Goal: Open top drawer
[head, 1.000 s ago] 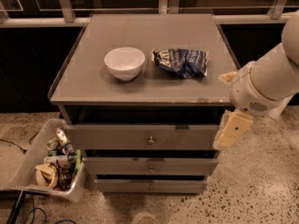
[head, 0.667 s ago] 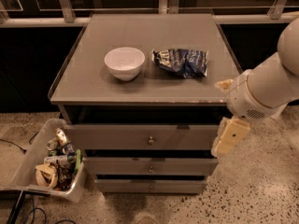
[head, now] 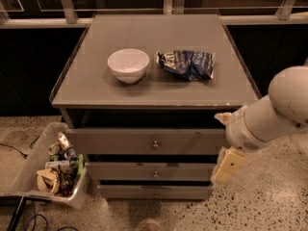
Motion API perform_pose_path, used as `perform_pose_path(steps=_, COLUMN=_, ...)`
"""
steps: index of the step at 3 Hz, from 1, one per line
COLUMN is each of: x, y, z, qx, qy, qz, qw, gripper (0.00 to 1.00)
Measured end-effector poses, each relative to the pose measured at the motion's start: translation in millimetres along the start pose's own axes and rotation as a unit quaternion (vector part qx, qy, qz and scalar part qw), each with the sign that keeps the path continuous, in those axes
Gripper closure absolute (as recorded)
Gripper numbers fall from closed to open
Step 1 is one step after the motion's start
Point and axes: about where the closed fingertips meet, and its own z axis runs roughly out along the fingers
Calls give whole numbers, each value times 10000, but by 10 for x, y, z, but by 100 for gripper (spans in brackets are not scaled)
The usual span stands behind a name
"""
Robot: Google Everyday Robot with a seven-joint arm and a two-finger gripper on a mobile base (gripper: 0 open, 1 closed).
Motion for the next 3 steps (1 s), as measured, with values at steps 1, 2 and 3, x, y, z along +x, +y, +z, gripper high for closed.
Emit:
perform_pose_path(steps=1, x=141, y=30, z=343, qx=-27, qy=-197, qz=44, qw=9998, gripper=0)
perform_pose_path(steps=2, x=118, y=-17, z=578, qx=115, qy=-533, qz=-190, qw=9983, gripper=0)
perform_pose_path(steps=3, x=116, y=-18, z=578, qx=119, qy=-537, qz=-192, qw=9983, gripper=0)
